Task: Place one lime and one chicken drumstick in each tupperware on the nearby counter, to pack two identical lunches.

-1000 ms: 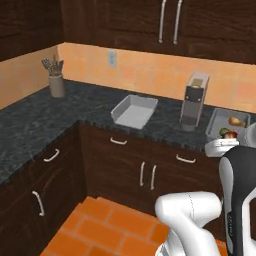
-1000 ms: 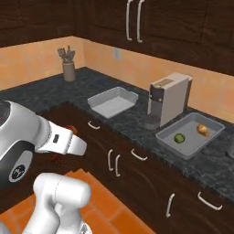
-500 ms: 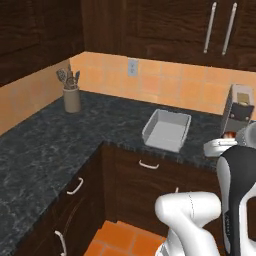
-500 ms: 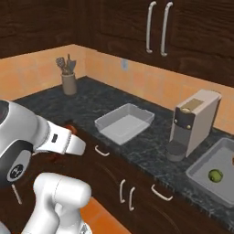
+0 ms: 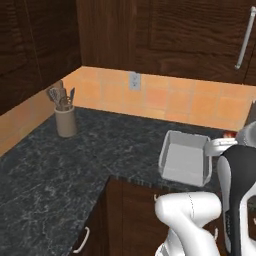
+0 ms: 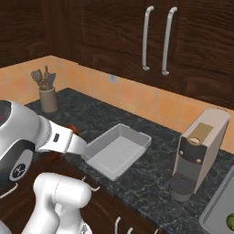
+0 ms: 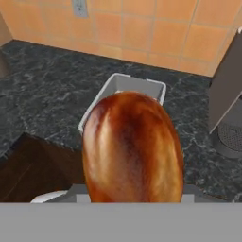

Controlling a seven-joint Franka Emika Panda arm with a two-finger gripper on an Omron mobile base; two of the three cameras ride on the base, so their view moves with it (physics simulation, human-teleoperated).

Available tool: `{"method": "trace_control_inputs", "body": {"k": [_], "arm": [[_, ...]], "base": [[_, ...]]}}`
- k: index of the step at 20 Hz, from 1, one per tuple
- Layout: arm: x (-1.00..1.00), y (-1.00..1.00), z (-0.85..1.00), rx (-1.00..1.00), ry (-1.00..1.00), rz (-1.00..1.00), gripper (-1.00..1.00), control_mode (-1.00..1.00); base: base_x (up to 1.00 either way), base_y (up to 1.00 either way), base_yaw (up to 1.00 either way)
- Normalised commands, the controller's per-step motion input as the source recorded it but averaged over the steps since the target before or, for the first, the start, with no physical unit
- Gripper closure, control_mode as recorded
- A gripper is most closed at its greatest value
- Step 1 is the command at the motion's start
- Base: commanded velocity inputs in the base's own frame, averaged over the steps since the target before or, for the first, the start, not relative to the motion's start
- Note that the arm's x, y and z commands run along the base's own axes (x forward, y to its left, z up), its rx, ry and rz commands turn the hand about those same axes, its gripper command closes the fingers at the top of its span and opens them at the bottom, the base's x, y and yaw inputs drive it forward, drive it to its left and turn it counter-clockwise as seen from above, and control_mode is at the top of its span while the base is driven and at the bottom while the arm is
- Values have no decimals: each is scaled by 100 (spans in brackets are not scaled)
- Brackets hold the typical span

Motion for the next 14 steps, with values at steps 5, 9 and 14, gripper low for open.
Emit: {"method": "trace_control_inputs", "body": {"k": [5,9,14], "arm": [[21,0,-17,-3,0,-7,100,-100],[74,-1,-53,-1,7,-5,100,-100],[93,-36,-75,0,14,12,100,-100]], "base": [[40,4,-13],[0,0,0],[0,0,0]]}}
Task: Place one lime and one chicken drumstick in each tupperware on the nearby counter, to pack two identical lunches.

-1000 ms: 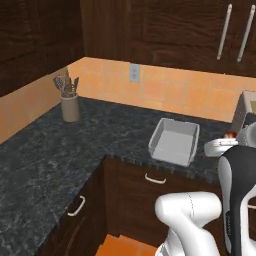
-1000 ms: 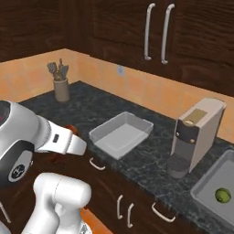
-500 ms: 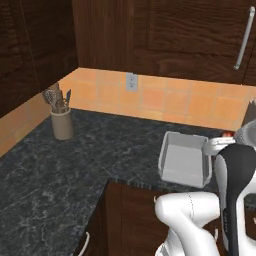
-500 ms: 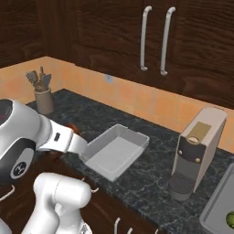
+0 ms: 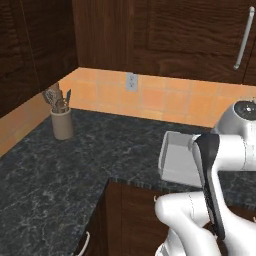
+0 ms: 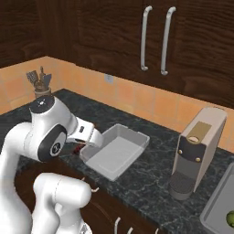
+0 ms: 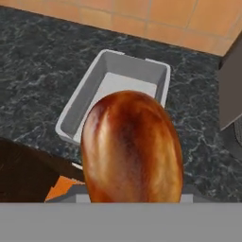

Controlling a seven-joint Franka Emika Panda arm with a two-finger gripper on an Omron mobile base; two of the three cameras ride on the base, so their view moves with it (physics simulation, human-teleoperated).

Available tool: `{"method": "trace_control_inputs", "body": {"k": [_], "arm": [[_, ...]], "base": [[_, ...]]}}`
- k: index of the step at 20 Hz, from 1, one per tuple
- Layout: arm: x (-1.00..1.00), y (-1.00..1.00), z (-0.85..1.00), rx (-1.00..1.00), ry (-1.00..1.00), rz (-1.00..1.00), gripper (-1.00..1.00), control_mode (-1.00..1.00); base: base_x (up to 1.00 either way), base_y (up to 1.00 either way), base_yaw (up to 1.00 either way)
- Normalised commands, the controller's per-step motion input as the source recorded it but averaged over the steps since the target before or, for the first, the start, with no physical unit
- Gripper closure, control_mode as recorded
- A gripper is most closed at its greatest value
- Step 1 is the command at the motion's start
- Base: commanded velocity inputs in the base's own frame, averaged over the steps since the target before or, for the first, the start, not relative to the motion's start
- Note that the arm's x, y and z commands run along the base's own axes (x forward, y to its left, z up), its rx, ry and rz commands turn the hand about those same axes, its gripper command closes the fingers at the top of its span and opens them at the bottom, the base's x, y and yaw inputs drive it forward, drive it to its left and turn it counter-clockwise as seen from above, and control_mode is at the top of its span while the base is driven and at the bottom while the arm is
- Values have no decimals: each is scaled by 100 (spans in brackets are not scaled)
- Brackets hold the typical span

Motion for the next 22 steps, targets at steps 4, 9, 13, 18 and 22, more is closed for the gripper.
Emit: {"method": "trace_control_inputs", "body": {"k": [4,9,13,18,22], "arm": [[48,-64,-75,0,6,22,100,-100],[60,-14,-41,0,3,17,100,-100],[86,0,-34,0,6,5,100,-100],[76,0,-27,0,7,4,100,-100],[71,-1,-35,0,4,7,100,-100]], "base": [[0,0,0],[0,0,0],[0,0,0],[0,0,0],[0,0,0]]}}
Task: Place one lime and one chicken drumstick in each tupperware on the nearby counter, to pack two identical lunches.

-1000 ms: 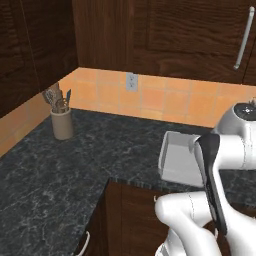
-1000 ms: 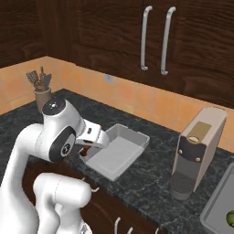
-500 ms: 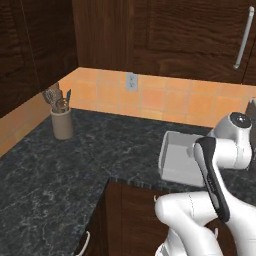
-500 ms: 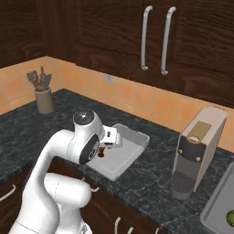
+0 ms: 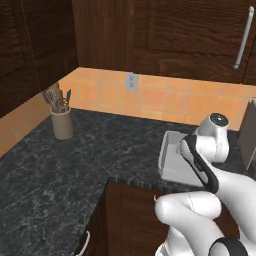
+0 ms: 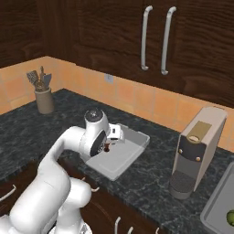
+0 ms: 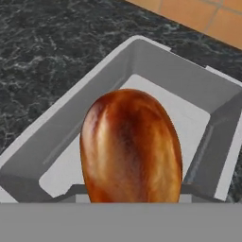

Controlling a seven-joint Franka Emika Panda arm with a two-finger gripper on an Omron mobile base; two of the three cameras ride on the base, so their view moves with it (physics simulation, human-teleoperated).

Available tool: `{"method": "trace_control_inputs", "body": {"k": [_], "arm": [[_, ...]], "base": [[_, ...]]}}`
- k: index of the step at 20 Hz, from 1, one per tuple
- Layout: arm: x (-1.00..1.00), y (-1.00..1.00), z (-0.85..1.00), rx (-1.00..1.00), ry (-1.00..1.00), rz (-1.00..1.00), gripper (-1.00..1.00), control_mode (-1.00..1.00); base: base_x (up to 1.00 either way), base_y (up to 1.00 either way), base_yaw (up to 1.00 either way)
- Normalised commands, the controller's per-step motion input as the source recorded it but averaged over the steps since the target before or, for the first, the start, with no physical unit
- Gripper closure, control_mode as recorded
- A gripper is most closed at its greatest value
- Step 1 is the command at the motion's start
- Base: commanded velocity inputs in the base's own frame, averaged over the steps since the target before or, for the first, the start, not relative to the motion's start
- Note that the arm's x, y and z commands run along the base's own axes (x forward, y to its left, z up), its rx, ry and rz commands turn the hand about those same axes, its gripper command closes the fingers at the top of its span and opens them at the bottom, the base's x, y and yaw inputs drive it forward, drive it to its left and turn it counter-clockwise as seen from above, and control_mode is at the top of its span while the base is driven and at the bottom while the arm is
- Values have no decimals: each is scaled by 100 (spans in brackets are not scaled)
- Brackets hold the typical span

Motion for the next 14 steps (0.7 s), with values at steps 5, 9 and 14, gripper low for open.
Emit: {"method": "trace_control_inputs", "body": {"k": [5,9,14], "arm": [[63,-14,-47,0,0,11,100,-100],[55,-25,-47,0,0,11,100,-100],[67,-17,-43,0,0,9,-100,-100]], "base": [[0,0,0],[0,0,0],[0,0,0]]}}
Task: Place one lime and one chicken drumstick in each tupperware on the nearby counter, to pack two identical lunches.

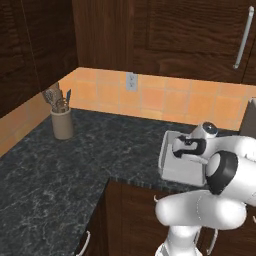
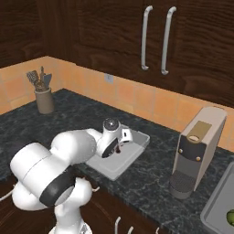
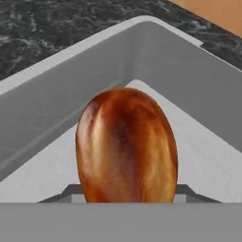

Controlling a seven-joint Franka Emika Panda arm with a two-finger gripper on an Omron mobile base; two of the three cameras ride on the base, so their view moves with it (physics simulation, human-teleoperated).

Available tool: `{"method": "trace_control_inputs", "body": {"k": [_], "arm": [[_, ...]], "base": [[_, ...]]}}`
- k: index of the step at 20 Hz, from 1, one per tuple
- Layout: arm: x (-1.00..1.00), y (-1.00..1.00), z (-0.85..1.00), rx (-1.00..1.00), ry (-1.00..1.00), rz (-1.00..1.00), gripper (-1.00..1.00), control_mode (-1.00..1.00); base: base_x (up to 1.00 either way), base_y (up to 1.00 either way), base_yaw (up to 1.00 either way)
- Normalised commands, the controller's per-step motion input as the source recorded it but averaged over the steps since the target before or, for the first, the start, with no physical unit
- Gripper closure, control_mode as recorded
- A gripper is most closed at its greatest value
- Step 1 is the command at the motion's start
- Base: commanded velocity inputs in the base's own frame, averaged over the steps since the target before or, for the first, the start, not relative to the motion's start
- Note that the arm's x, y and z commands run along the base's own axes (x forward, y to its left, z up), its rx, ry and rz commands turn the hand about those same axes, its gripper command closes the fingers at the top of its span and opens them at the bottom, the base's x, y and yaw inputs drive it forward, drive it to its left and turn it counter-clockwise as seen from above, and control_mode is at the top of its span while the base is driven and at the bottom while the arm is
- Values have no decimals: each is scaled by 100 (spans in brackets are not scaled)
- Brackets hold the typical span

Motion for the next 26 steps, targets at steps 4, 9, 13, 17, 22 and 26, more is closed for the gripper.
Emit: {"method": "trace_control_inputs", "body": {"k": [4,9,13,17,22,26], "arm": [[71,-14,-31,0,1,7,-100,-100],[14,-9,29,1,7,3,-100,-100],[-27,1,96,0,1,1,-100,-100],[-29,29,100,0,14,0,-100,-100],[-55,52,99,14,4,-4,-100,-100],[-84,62,77,33,-9,-7,-100,-100]], "base": [[0,0,0],[0,0,0],[0,0,0],[0,0,0],[0,0,0],[0,0,0]]}}
